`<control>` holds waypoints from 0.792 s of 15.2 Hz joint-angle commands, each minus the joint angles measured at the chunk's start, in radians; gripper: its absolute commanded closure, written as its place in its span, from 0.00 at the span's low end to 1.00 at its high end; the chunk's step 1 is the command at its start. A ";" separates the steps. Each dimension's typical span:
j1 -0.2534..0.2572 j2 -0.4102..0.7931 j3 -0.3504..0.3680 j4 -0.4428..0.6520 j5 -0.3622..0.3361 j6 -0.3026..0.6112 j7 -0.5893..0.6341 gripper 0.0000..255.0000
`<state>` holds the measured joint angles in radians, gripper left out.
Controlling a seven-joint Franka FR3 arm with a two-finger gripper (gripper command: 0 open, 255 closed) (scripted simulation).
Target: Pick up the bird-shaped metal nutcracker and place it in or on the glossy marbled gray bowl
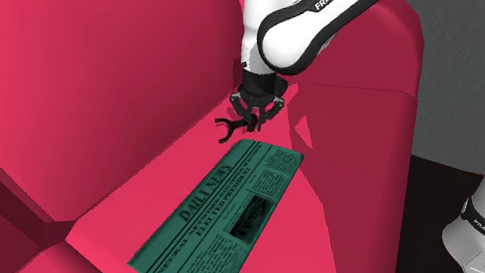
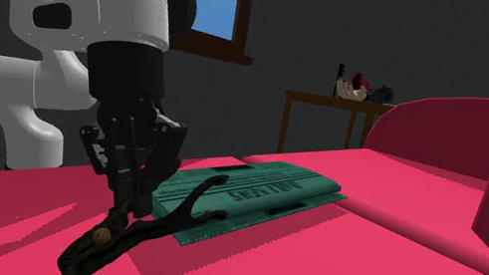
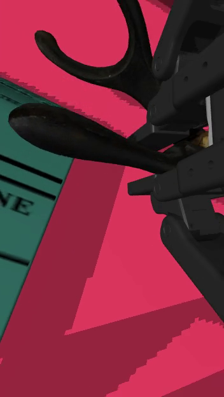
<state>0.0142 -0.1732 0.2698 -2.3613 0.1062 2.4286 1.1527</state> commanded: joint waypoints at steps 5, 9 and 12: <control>0.000 -0.041 -0.007 0.044 0.006 -0.085 -0.004 1.00; 0.000 -0.061 -0.010 0.080 0.008 -0.141 -0.005 1.00; -0.001 -0.074 -0.013 0.109 0.008 -0.182 -0.005 1.00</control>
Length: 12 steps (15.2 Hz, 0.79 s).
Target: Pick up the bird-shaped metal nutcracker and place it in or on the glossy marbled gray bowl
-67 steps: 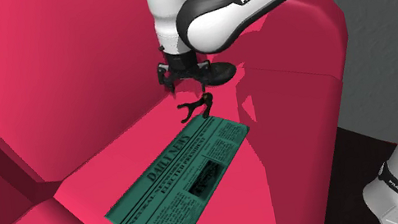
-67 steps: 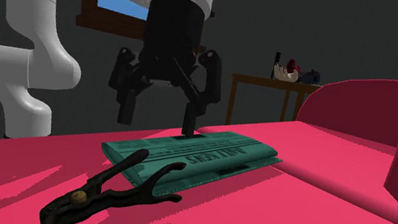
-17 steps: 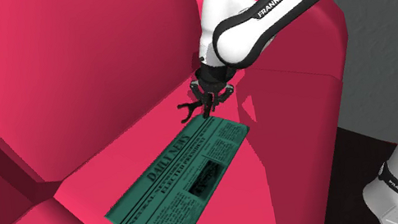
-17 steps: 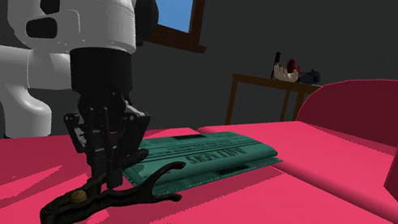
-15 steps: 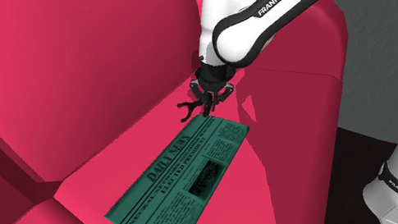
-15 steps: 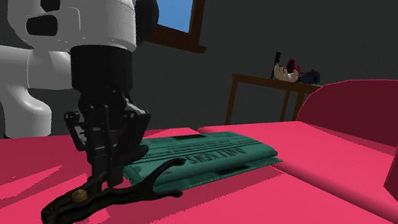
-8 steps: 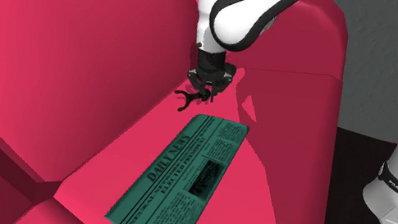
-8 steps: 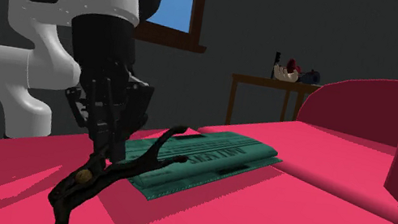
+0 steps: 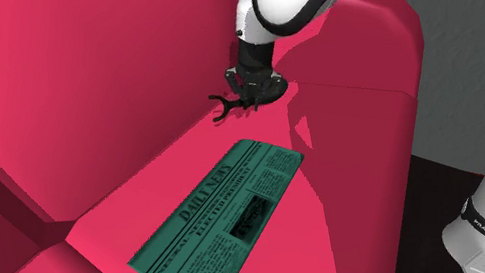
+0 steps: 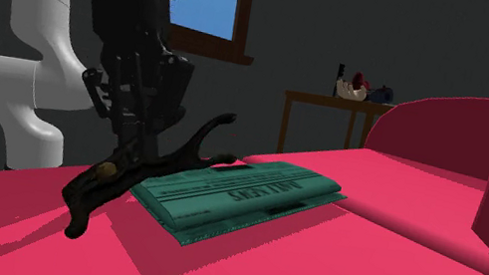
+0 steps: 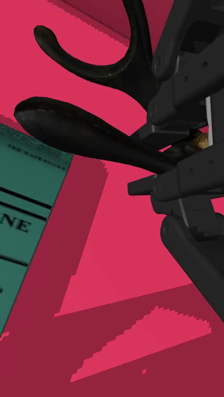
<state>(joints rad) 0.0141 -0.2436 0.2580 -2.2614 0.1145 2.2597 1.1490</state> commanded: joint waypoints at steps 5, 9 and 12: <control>-0.002 -0.020 -0.006 0.061 0.000 -0.082 0.000 1.00; -0.020 -0.002 -0.037 0.105 -0.003 -0.111 -0.045 1.00; -0.047 0.039 -0.080 0.148 -0.005 -0.119 -0.112 1.00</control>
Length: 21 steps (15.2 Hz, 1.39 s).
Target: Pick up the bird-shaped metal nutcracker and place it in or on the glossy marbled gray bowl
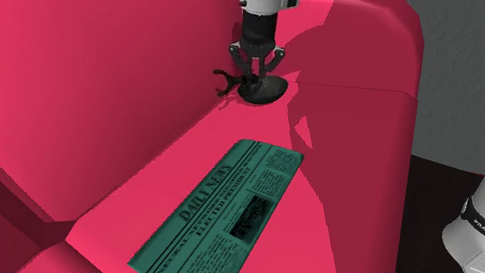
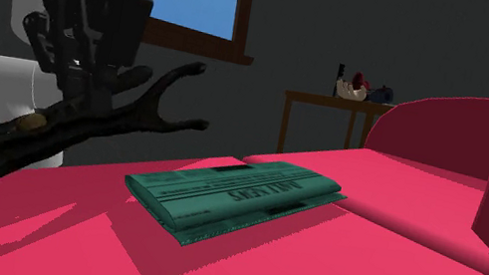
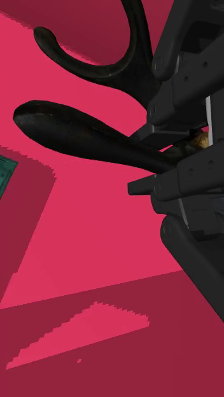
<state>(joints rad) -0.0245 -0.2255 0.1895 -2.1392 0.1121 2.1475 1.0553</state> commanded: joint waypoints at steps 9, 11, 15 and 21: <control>-0.089 0.185 -0.120 0.218 0.005 -0.053 -0.207 1.00; -0.105 0.223 -0.137 0.267 0.009 -0.066 -0.240 1.00; -0.104 0.231 -0.136 0.222 0.012 -0.014 -0.246 1.00; -0.103 0.248 -0.135 0.161 0.017 0.063 -0.255 1.00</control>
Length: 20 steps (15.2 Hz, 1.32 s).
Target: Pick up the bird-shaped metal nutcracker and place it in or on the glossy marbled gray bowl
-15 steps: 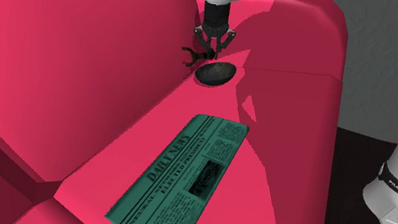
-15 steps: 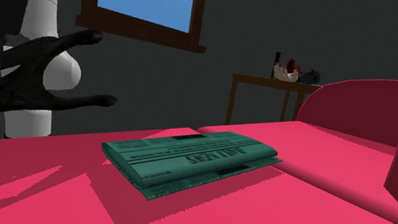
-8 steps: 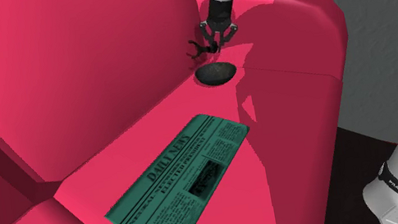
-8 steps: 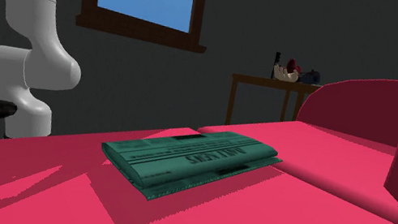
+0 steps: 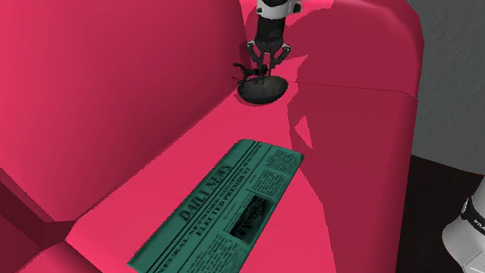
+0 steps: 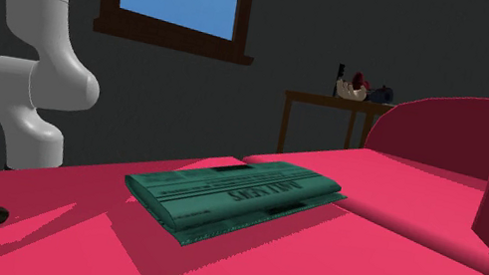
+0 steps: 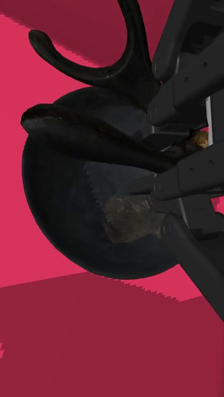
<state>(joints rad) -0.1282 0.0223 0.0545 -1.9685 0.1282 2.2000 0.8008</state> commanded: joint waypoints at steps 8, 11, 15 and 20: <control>0.001 0.018 0.001 -0.049 0.005 0.068 -0.008 1.00; 0.001 0.018 0.001 -0.049 0.005 0.068 -0.008 1.00; 0.001 0.018 0.001 -0.049 0.005 0.068 -0.008 0.00; -0.003 -0.017 -0.002 -0.026 0.003 0.009 -0.007 0.00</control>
<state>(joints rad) -0.1292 0.0189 0.0539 -2.0056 0.1321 2.2347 0.7933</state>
